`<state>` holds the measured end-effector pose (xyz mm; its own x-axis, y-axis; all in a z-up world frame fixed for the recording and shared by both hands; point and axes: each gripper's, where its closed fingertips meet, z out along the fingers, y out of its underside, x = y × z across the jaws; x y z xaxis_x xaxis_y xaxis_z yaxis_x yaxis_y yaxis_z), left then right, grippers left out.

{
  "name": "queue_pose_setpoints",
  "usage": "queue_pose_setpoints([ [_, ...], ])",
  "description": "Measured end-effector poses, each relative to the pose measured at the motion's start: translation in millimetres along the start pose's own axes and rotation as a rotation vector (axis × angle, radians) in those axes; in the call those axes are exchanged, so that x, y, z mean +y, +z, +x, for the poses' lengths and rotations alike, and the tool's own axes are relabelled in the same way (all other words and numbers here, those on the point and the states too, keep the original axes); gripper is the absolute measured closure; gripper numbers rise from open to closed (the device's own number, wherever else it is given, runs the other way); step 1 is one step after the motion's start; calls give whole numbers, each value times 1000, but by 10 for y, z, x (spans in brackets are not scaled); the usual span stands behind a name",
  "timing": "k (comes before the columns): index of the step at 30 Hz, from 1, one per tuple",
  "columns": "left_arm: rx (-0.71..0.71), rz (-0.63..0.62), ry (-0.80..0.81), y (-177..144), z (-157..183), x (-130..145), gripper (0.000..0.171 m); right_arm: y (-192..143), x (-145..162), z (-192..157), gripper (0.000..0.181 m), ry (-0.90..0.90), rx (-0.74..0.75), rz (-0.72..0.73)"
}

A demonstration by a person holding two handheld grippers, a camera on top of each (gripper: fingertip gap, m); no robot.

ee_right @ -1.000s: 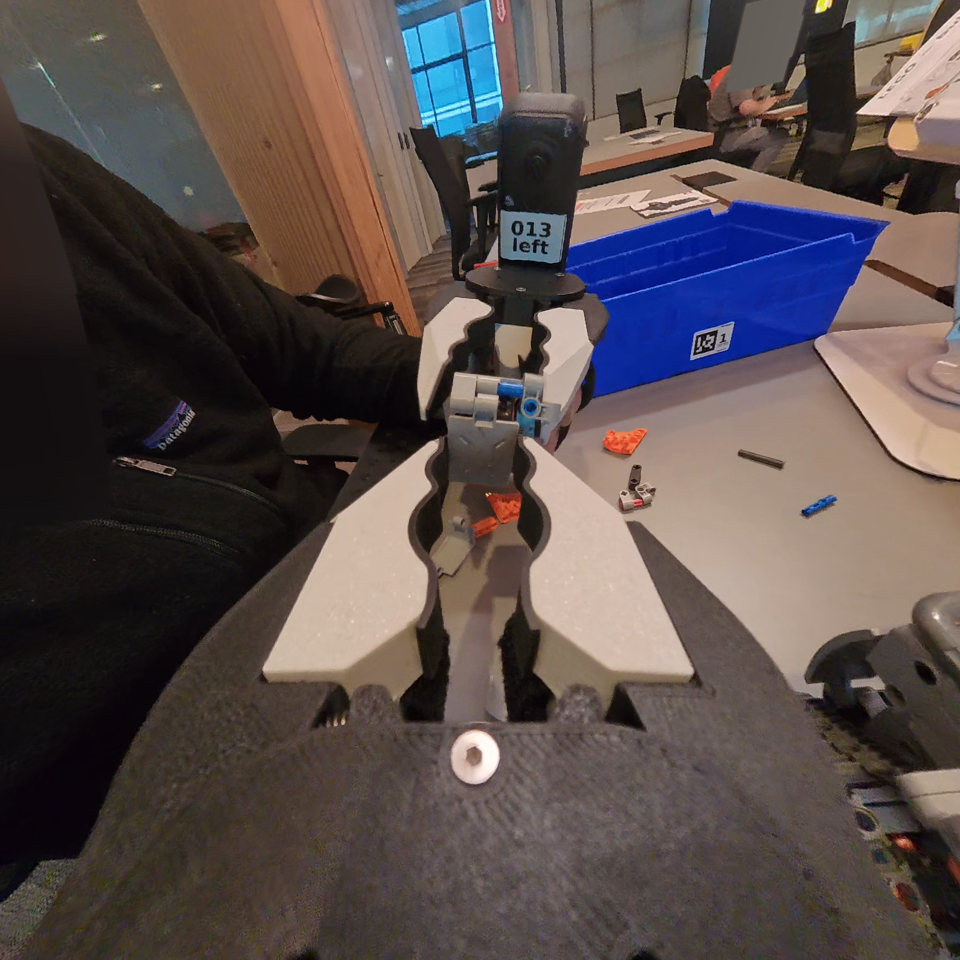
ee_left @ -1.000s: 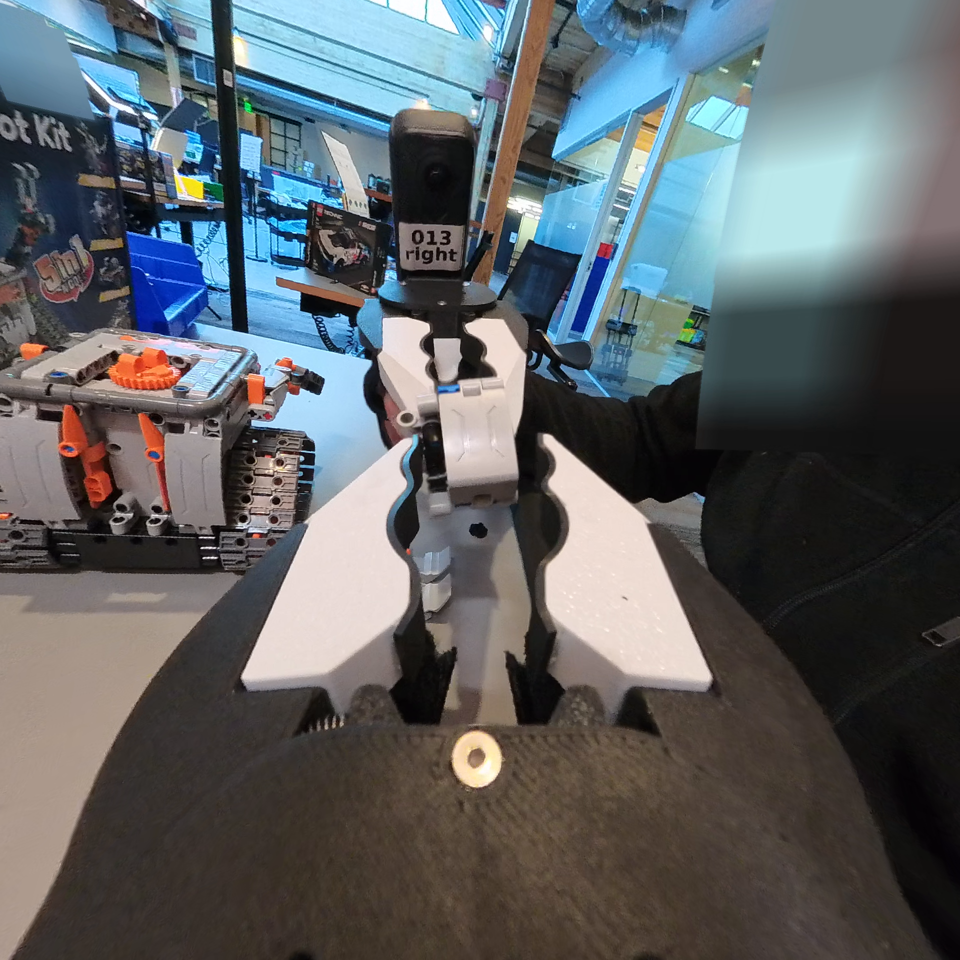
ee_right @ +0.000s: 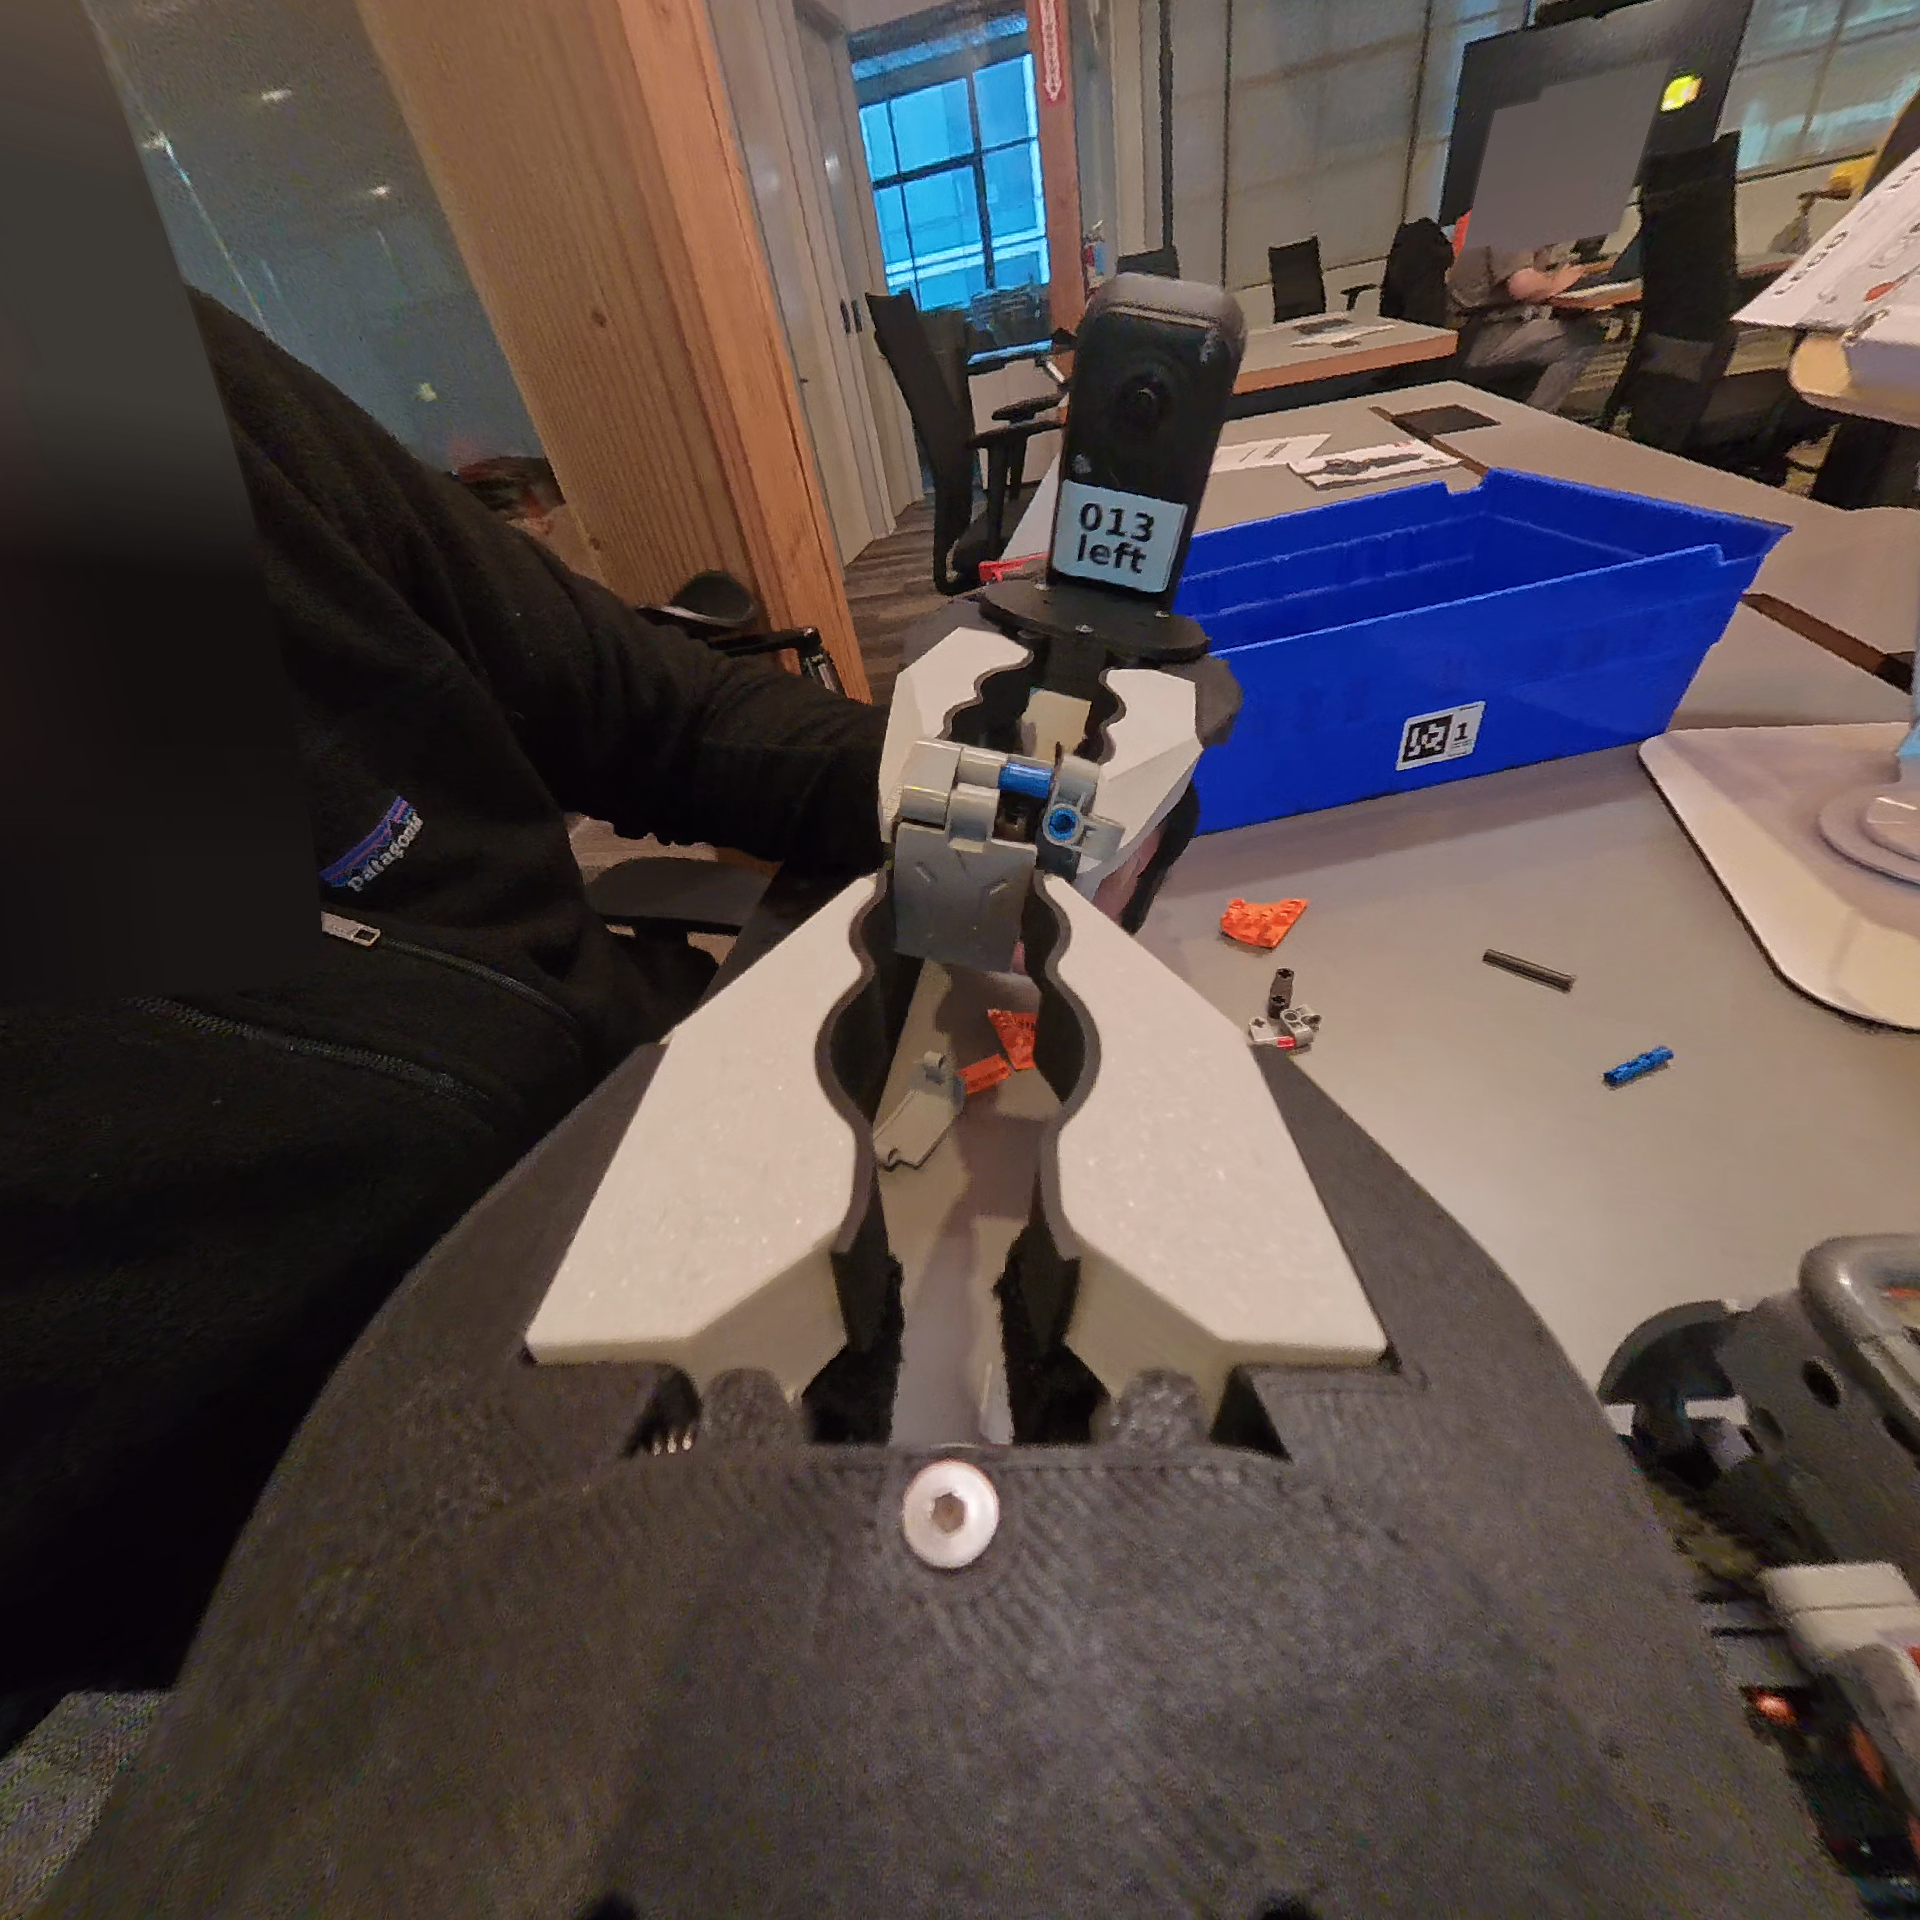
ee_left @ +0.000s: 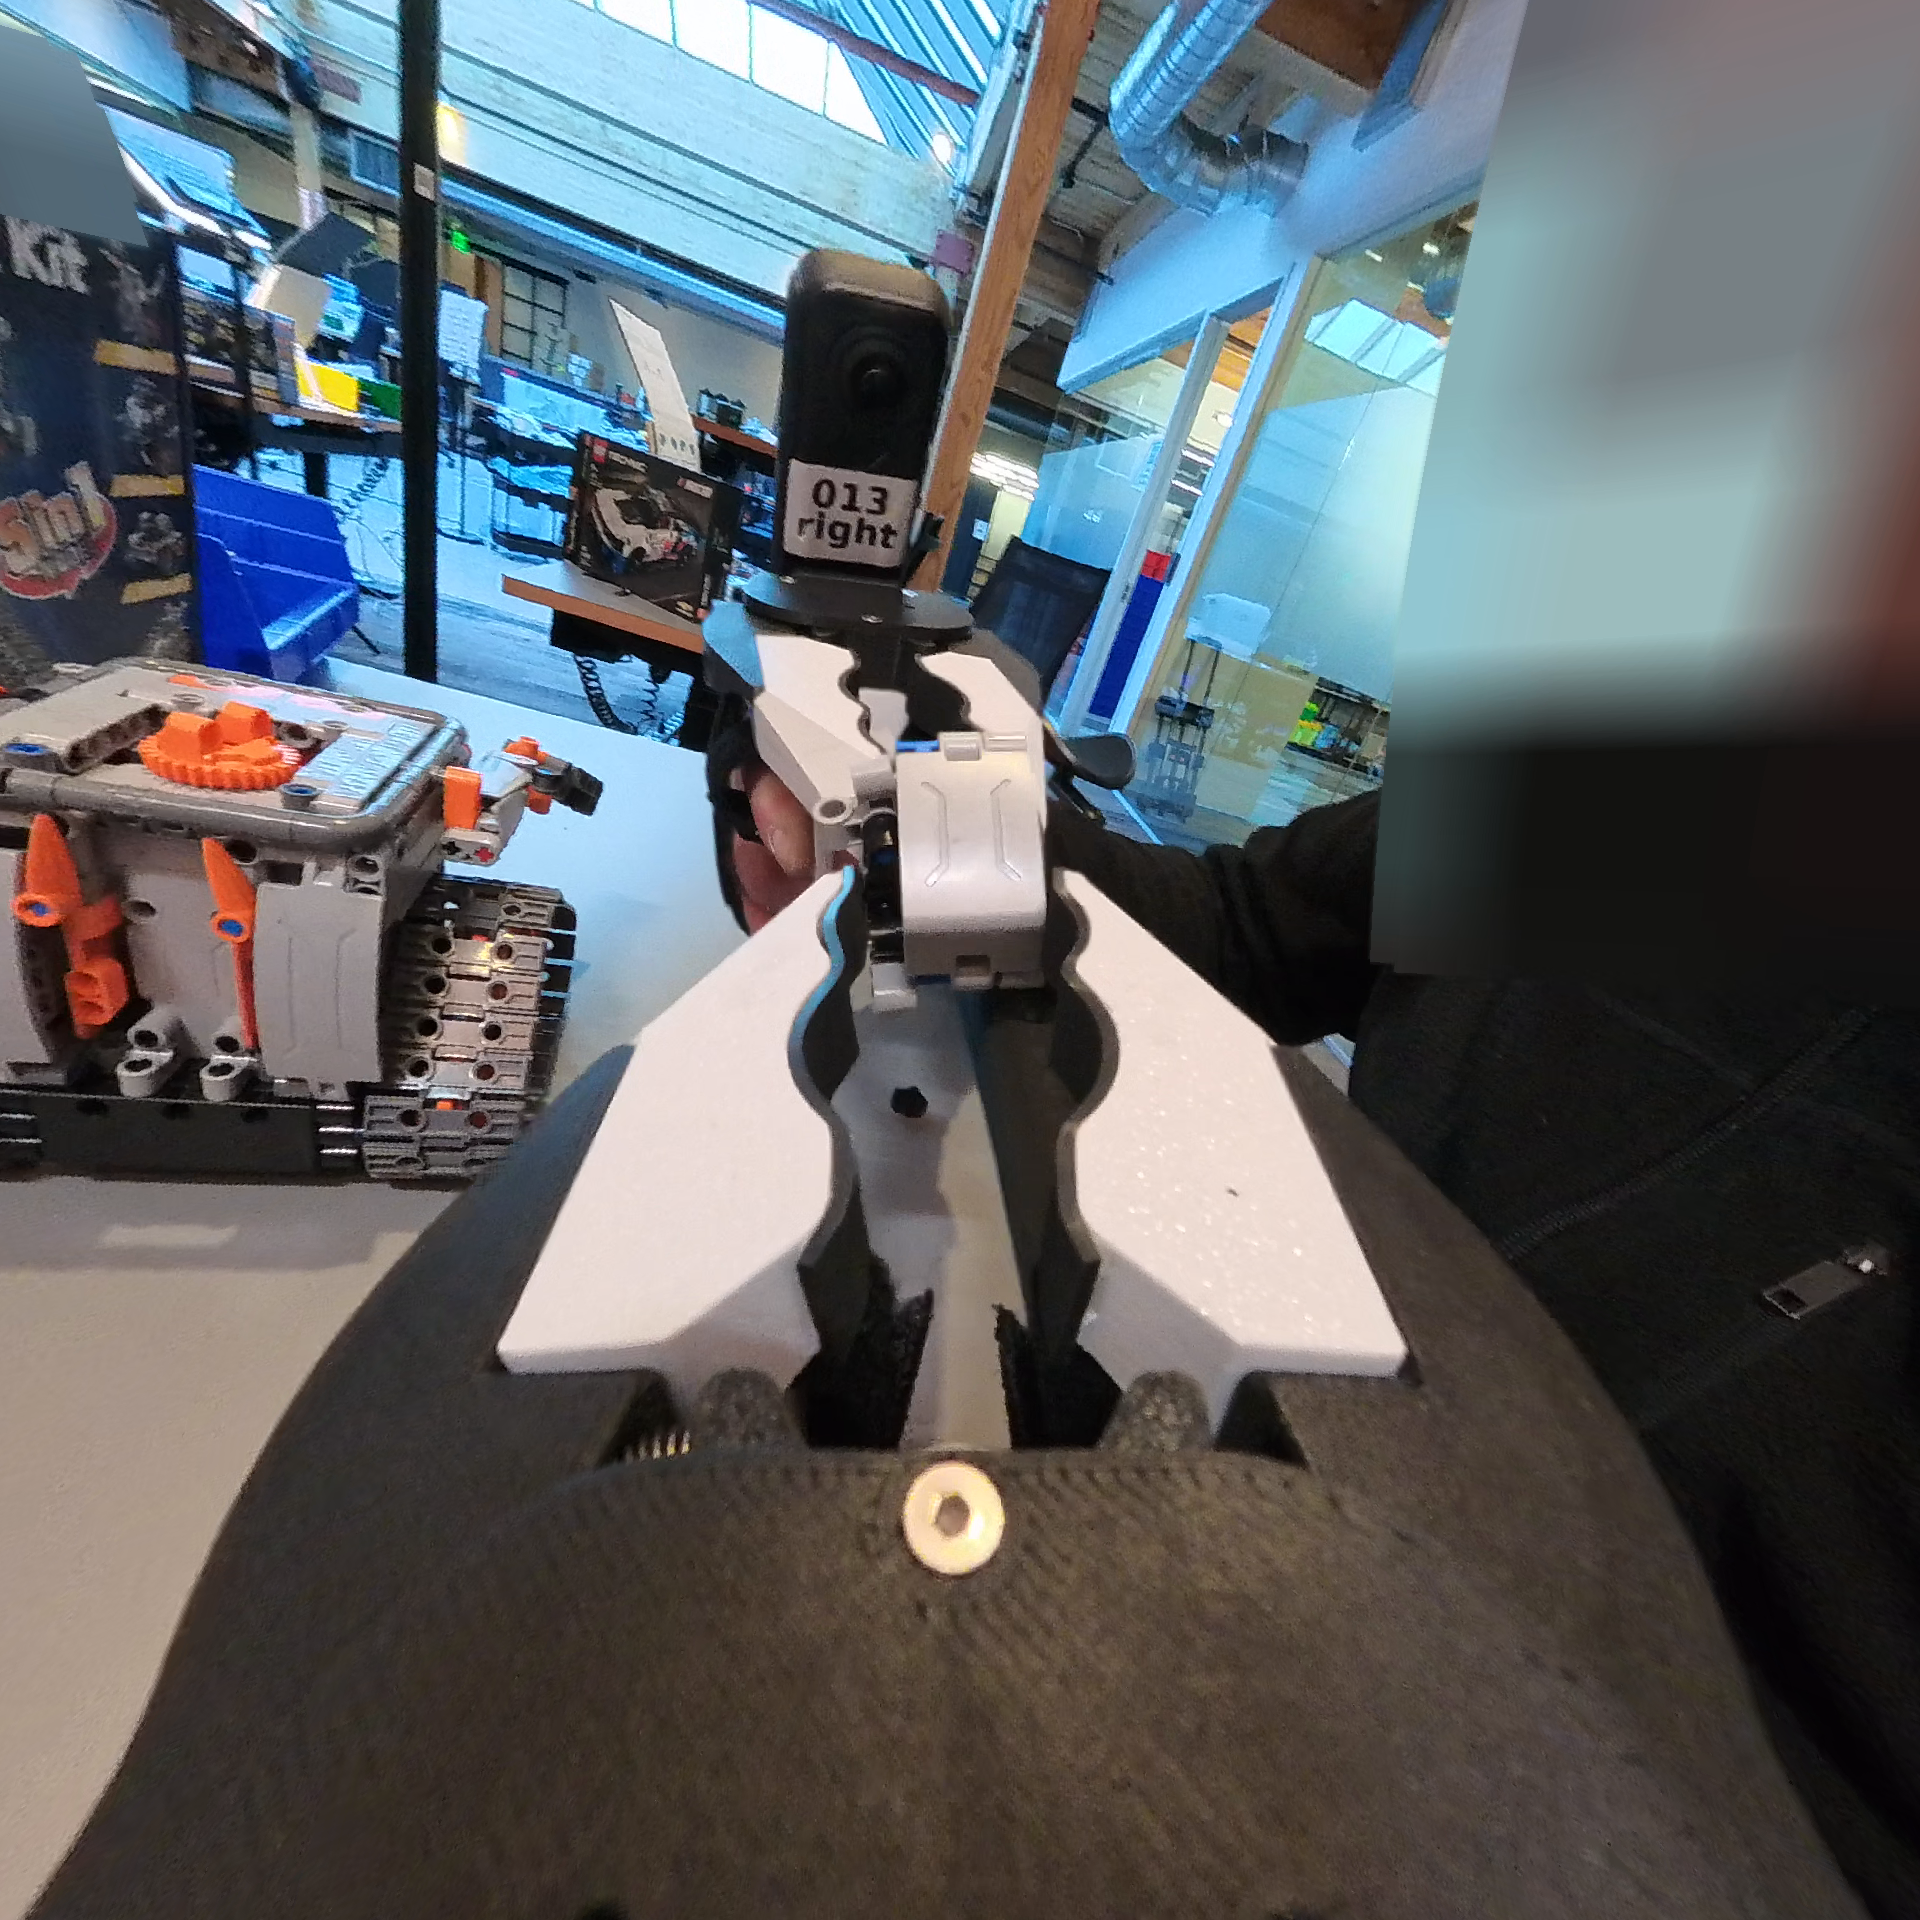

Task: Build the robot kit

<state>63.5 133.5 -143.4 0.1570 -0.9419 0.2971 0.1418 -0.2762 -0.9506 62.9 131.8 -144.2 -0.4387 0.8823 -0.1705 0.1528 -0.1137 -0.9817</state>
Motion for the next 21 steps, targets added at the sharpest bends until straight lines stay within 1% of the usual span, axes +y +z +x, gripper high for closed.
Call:
queue_pose_setpoints([
  [1, -10, 13, -2, 1, -15, -19, 140, -6, -17, 18, 159, 6, 10, 12],
  [4, -85, 70, 2, -5, -105, -117, 140, -30, -63, 131, 157, -49, 126, 22],
  [5, -118, 84, 15, -4, -135, -143, 140, -39, -60, 162, 153, -57, 154, 15],
  [6, -160, 104, 22, -17, -181, -175, 140, -43, -50, 205, 144, -65, 188, 3],
  [7, -168, 126, 14, -26, -194, -204, 140, -39, -30, 245, 146, -71, 218, -13],
  [8, -174, 132, 6, -24, -209, -205, 140, -26, -8, 246, 156, -79, 223, -25],
  [12, -193, 149, 17, -37, -255, -208, 140, -28, -9, 284, 157, -68, 241, -13],
  [15, -200, 152, 52, -30, -242, -214, 140, -37, -65, 249, 154, -24, 204, 35],
  [18, -203, 138, 76, -2, -227, -191, 140, -51, -98, 243, 157, -6, 193, 61],
  [21, -210, 127, 81, 7, -236, -175, 138, -21, -31, 256, 158, -35, 228, 1],
])
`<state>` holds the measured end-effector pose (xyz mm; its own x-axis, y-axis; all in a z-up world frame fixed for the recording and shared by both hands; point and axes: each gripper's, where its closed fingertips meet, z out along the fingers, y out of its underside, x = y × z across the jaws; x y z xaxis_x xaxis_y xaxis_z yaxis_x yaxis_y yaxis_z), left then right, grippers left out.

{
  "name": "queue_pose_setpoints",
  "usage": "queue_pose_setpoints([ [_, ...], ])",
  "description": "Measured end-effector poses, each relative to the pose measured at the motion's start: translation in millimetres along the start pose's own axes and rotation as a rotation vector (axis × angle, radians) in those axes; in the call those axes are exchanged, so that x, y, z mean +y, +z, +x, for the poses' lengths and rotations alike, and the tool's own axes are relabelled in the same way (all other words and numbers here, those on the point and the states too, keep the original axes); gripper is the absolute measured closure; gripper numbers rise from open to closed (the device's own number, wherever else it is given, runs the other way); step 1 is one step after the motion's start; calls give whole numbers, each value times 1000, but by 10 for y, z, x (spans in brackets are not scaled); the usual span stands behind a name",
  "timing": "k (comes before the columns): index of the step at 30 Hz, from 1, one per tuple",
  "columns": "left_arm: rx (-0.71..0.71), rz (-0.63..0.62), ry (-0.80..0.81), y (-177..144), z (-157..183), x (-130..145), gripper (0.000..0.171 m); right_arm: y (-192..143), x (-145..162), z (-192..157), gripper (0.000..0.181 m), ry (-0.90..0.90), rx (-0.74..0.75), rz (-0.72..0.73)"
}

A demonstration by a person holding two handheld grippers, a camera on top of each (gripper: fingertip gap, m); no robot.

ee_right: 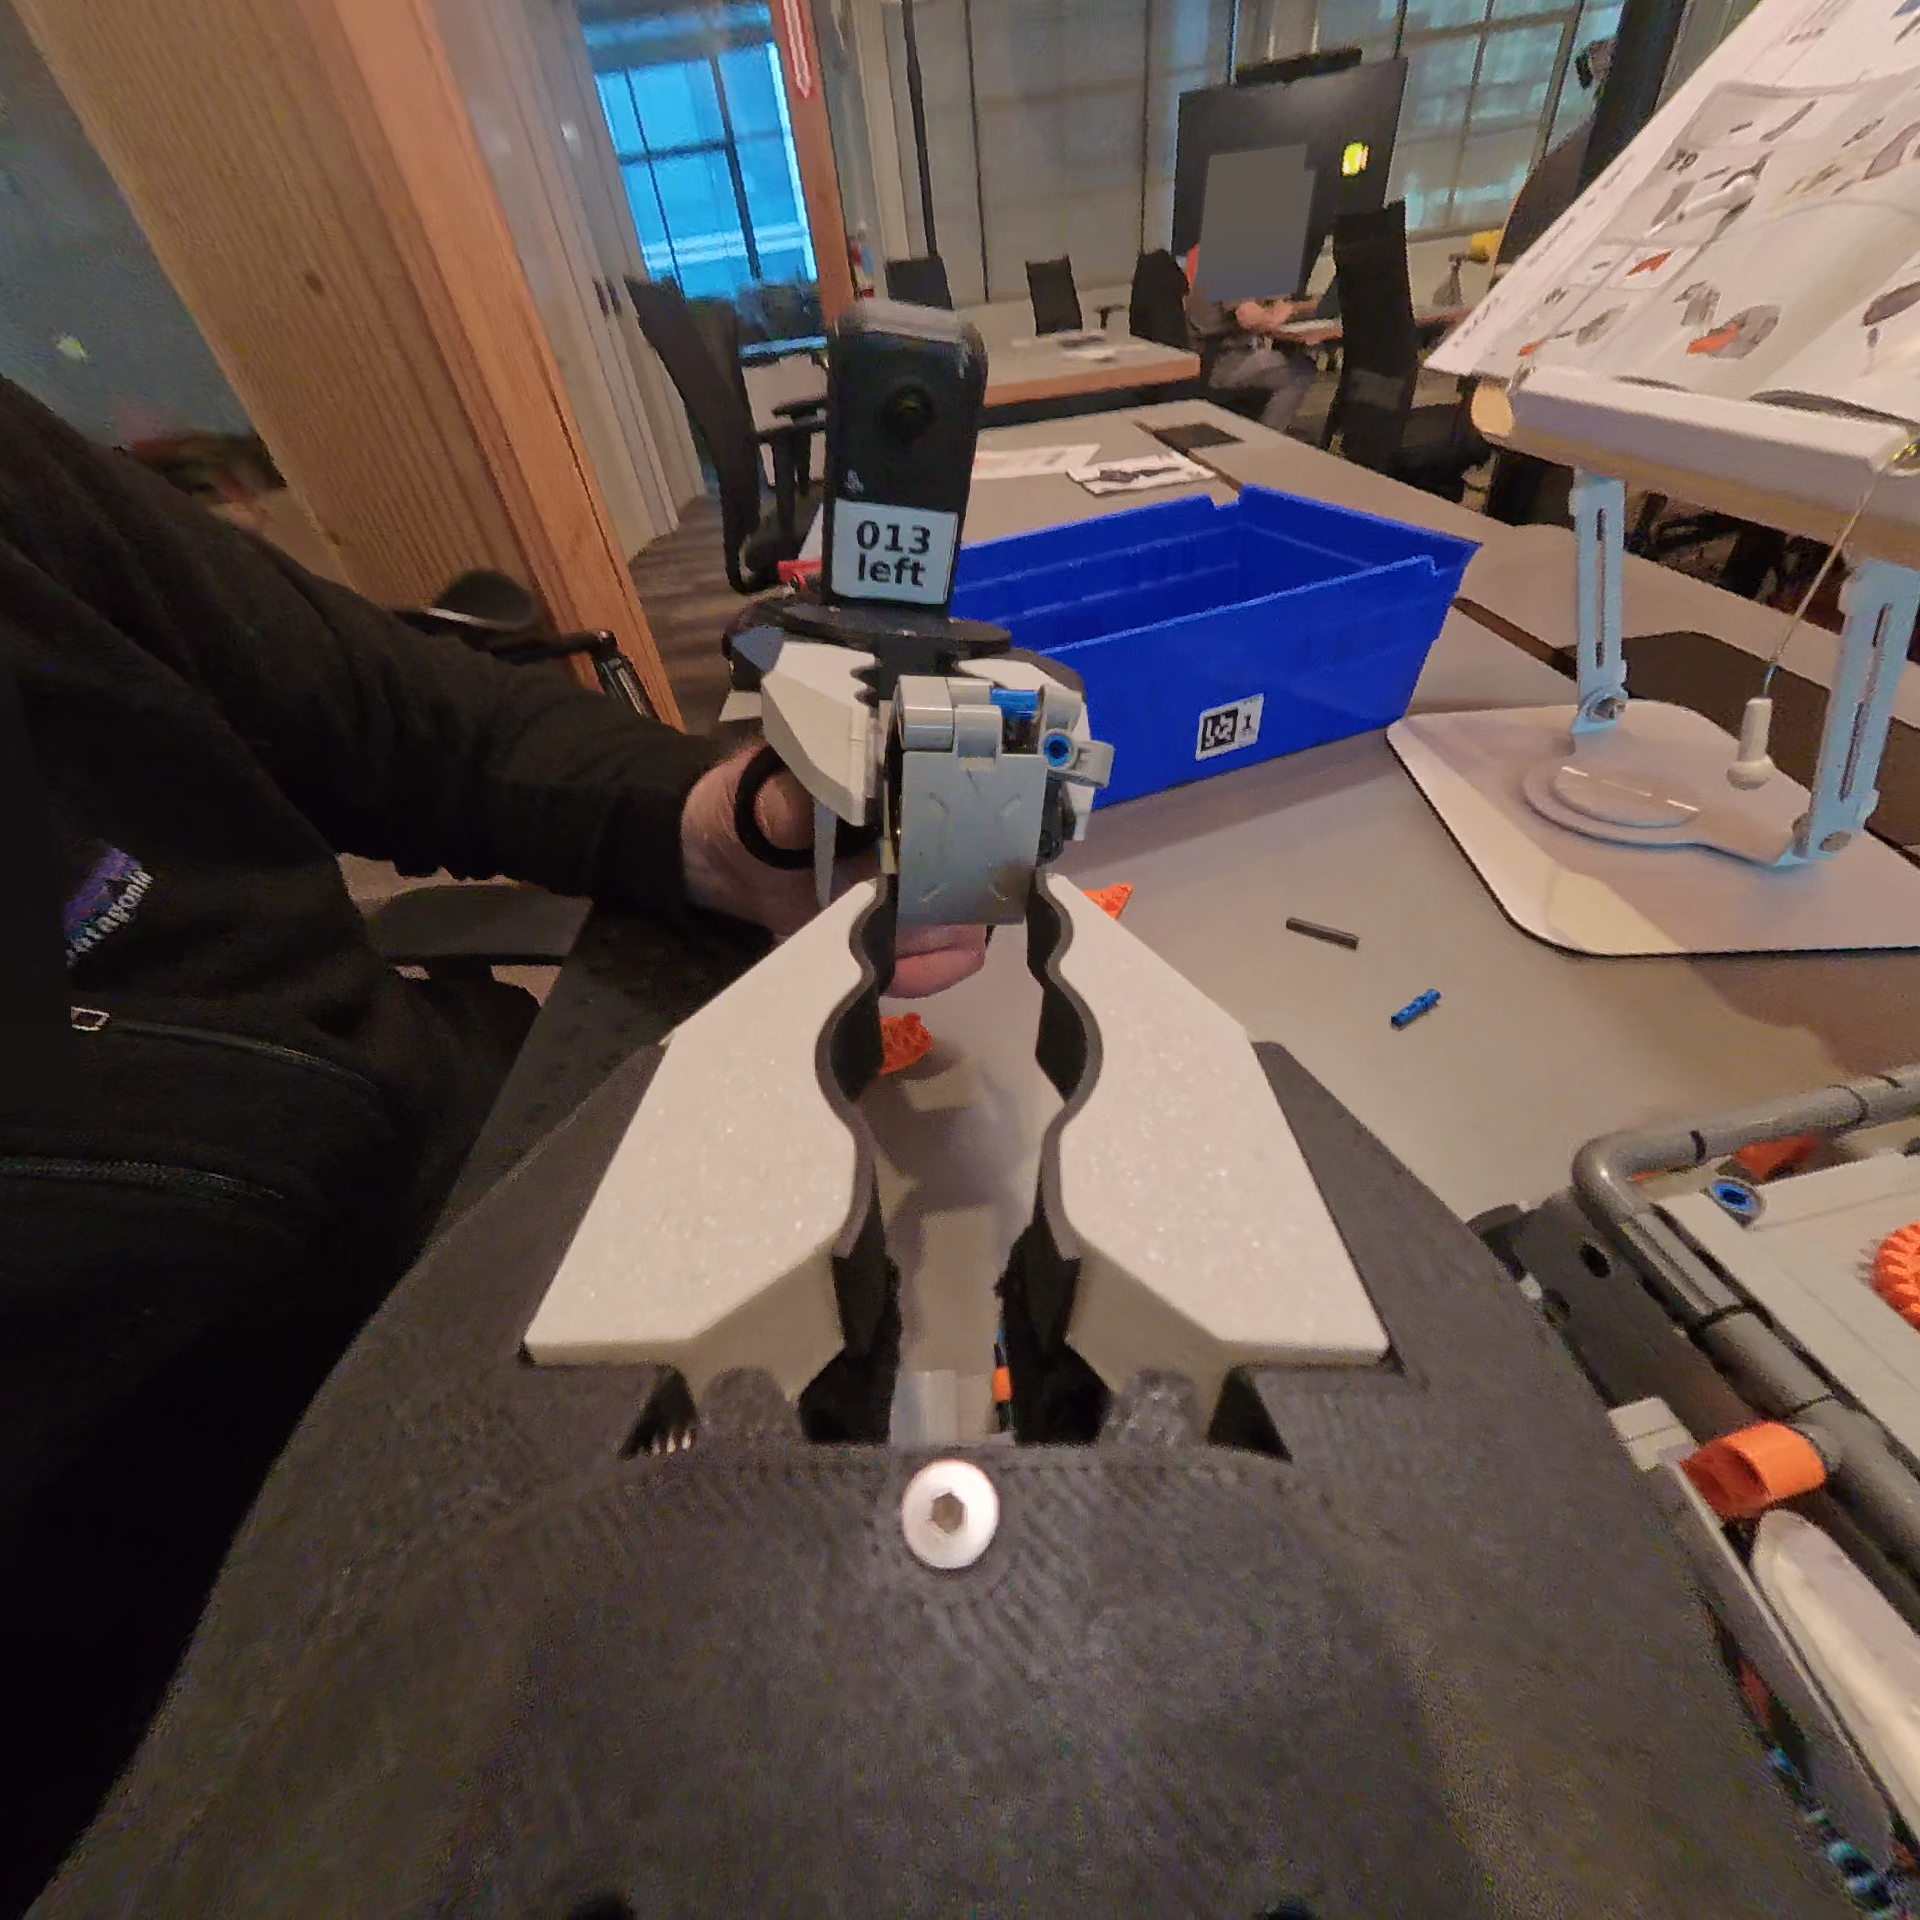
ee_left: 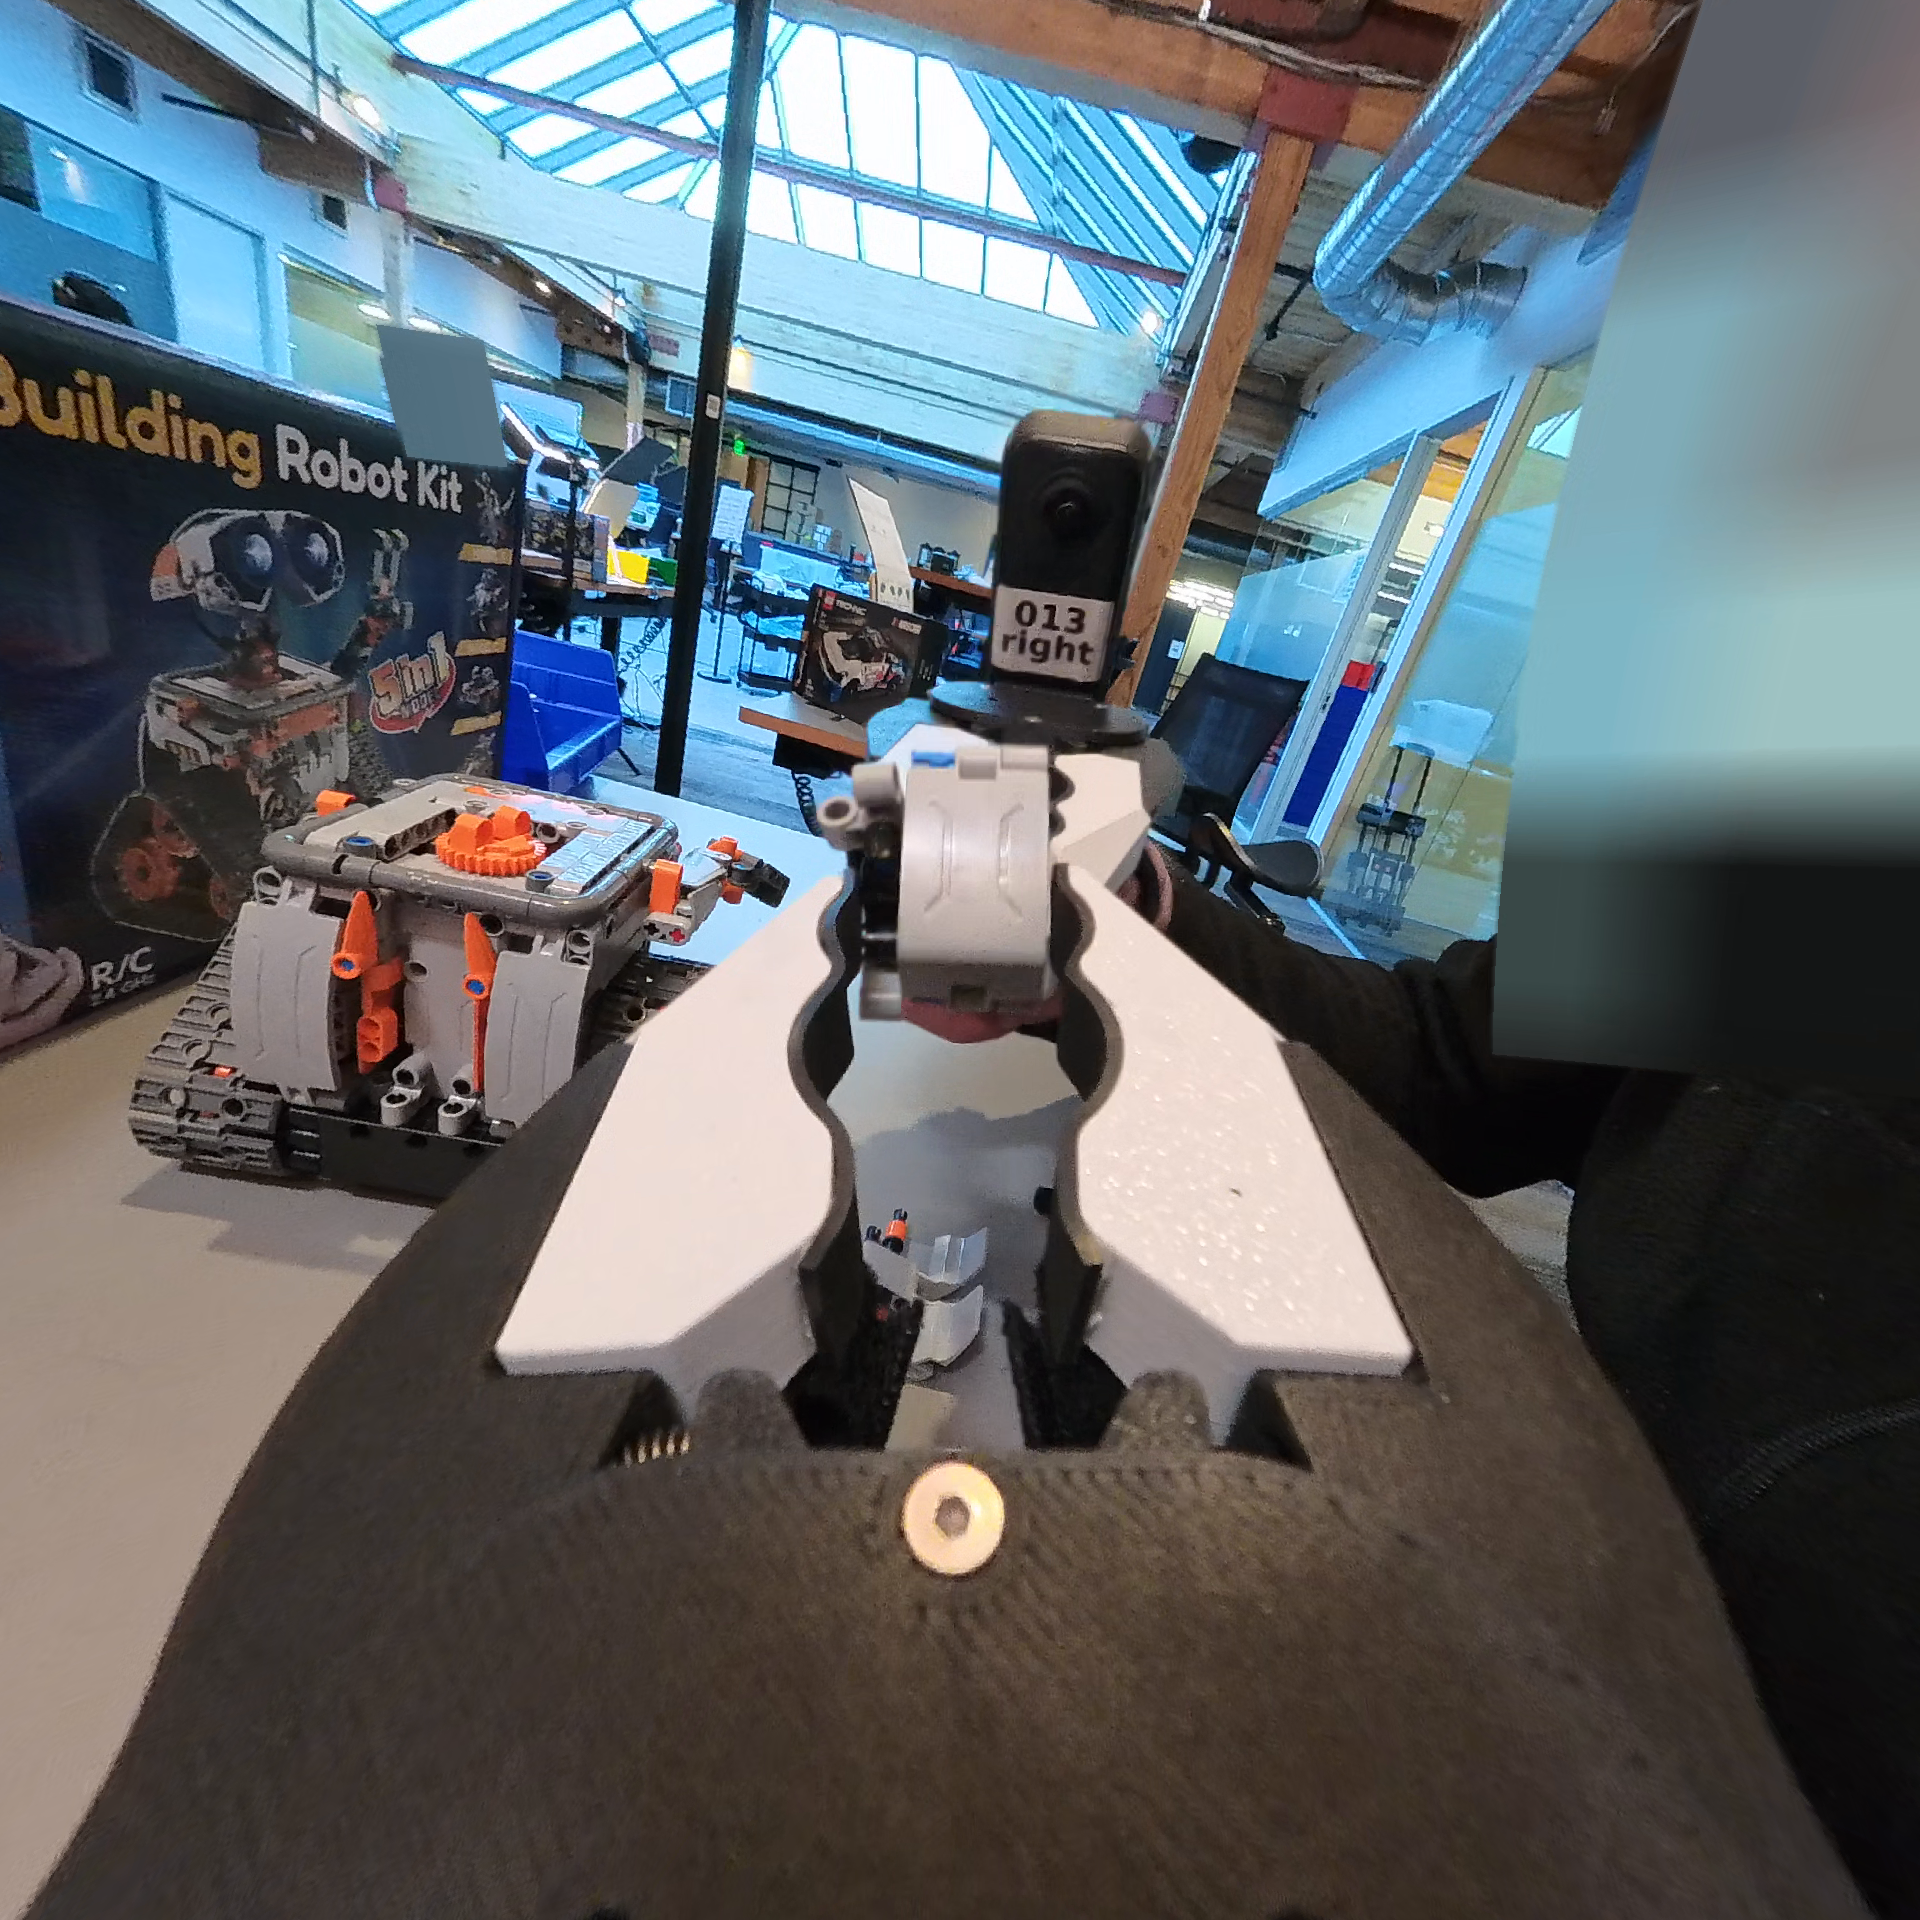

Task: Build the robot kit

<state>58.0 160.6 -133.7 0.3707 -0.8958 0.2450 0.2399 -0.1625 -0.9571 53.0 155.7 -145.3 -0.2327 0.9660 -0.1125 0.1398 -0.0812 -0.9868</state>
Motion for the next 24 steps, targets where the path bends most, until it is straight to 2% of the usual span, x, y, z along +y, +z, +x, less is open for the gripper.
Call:
queue_pose_setpoints([
  [2, 5, -14, 4, 16, 14, 23, 130, 7, 20, 8, 158, -4, 8, -13],
  [3, 0, -31, 9, 28, 15, 45, 131, 2, 21, 3, 158, -4, 0, -16],
  [4, -16, -34, 17, 27, 0, 43, 139, -3, 14, -13, 158, -4, -10, -13],
  [12, 22, -91, 57, 38, 95, 48, 141, -59, -55, -98, 160, 19, -72, 9],
  [21, 21, -140, 173, 45, 184, 46, 140, -78, -71, -179, 159, 67, -140, 13],
  [24, 20, -145, 152, 45, 165, 56, 140, -65, -32, -161, 159, 44, -124, -9],
])
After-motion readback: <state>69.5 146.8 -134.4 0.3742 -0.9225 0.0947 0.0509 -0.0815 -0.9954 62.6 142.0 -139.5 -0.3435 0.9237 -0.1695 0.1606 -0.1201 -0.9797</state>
